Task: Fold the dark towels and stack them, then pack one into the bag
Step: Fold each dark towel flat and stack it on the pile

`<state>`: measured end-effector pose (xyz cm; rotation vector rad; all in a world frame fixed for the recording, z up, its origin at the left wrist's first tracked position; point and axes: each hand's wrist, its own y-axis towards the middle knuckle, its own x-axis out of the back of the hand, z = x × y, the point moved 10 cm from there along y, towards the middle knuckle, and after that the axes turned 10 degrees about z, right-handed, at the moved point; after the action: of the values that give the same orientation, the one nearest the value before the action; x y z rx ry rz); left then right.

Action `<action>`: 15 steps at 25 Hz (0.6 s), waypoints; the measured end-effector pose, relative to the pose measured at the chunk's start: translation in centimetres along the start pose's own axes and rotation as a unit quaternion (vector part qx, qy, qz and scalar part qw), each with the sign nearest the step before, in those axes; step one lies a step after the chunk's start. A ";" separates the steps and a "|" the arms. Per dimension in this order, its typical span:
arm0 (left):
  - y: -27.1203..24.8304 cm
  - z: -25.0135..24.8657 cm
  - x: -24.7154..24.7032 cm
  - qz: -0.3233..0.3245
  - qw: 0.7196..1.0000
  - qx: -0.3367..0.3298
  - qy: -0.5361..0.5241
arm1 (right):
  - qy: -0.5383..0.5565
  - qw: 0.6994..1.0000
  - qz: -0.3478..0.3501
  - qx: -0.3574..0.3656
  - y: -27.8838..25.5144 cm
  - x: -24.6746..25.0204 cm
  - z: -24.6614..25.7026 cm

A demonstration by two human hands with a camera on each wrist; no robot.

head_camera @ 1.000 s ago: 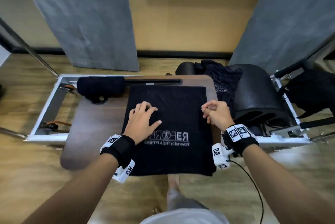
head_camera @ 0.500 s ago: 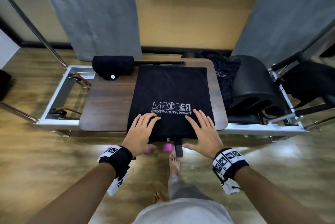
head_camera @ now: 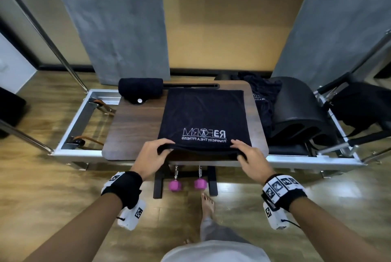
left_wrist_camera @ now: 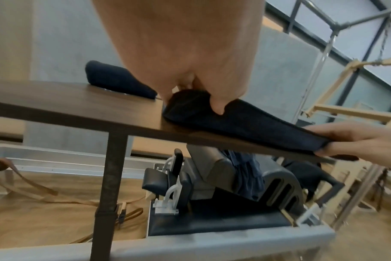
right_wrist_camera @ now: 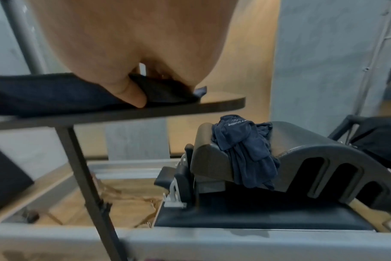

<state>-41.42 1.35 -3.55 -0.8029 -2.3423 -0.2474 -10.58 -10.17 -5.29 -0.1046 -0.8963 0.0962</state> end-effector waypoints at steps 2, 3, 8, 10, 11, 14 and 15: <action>1.1 0.0 2.4 -0.064 0.996 0.019 -0.060 | 0.075 0.994 -0.068 -0.041 0.7 3.6 -1.0; 1.8 0.2 3.6 -0.100 0.990 0.035 -0.089 | 0.116 0.988 -0.093 -0.049 1.3 5.1 -1.4; 7.1 0.8 7.0 -0.179 0.960 0.092 -0.197 | 0.311 0.936 -0.149 -0.067 6.1 10.7 -3.1; 10.0 1.0 7.8 -0.196 0.951 0.110 -0.214 | 0.368 0.914 -0.152 -0.075 8.8 12.0 -3.7; 11.5 1.2 8.1 -0.202 0.948 0.121 -0.212 | 0.383 0.908 -0.153 -0.077 10.2 12.6 -4.0; 16.0 1.7 8.8 -0.209 0.945 0.139 -0.209 | 0.406 0.897 -0.146 -0.102 14.5 13.8 -5.7; 17.1 1.9 8.9 -0.209 0.945 0.147 -0.205 | 0.409 0.895 -0.141 -0.114 15.5 13.9 -6.3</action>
<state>-37.49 19.97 0.08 -0.2154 -2.8389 0.1100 2.40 6.69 -0.47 -0.2120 -0.0655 -0.3128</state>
